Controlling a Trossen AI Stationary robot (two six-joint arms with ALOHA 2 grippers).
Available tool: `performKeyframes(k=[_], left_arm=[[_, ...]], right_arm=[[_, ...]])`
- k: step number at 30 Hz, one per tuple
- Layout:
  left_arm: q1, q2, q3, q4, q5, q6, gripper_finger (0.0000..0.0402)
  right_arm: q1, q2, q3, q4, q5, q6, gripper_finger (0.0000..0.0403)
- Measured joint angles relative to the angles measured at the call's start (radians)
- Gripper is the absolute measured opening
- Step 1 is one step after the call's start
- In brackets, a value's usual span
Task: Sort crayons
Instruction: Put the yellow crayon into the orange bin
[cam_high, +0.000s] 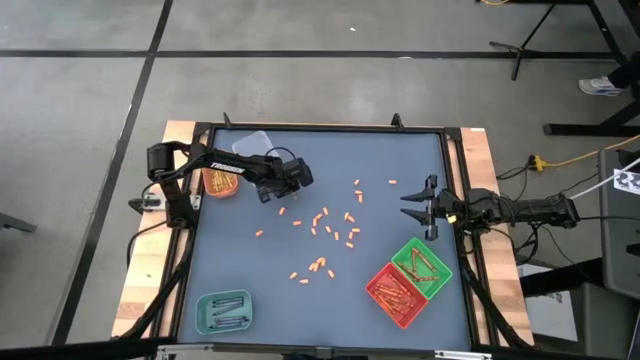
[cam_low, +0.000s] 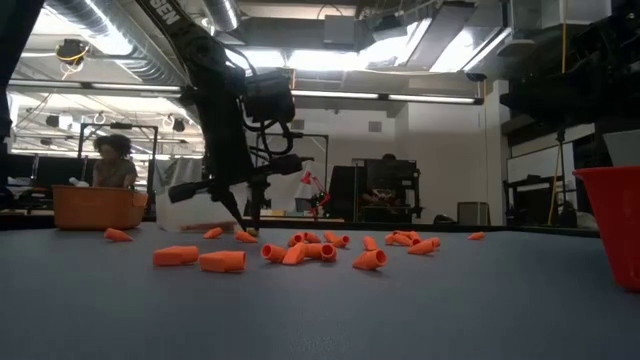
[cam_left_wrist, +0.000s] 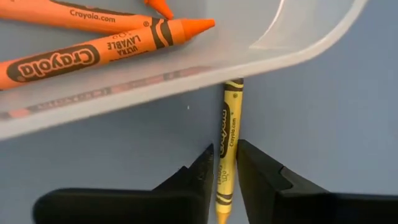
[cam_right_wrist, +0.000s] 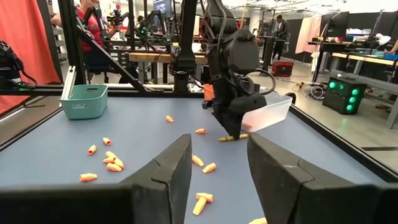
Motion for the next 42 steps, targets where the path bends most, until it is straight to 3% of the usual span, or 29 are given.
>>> performKeyframes(k=[9, 15, 22, 32, 42], left_arm=[[-0.005, 0.001, -0.002, -0.007, 0.001, 0.077, 0.0005], [-0.031, 0.002, -0.002, -0.005, -0.016, 0.189, 0.0007], [-0.059, -0.018, 0.006, 0.007, 0.003, 0.198, 0.0007], [-0.071, -0.138, 0.098, -0.002, 0.028, 0.246, 0.0005], [-0.033, -0.270, 0.153, -0.026, -0.033, 0.246, 0.0005]], right_arm=[[0.000, 0.000, 0.000, 0.000, 0.000, -0.003, 0.0154], [0.000, 0.000, 0.000, 0.000, 0.000, -0.003, 0.0154], [0.000, 0.000, 0.000, 0.000, 0.000, -0.004, 0.0154], [0.000, 0.000, 0.000, 0.000, 0.001, -0.005, 0.0154], [0.000, 0.002, 0.000, 0.000, 0.000, -0.004, 0.0154]])
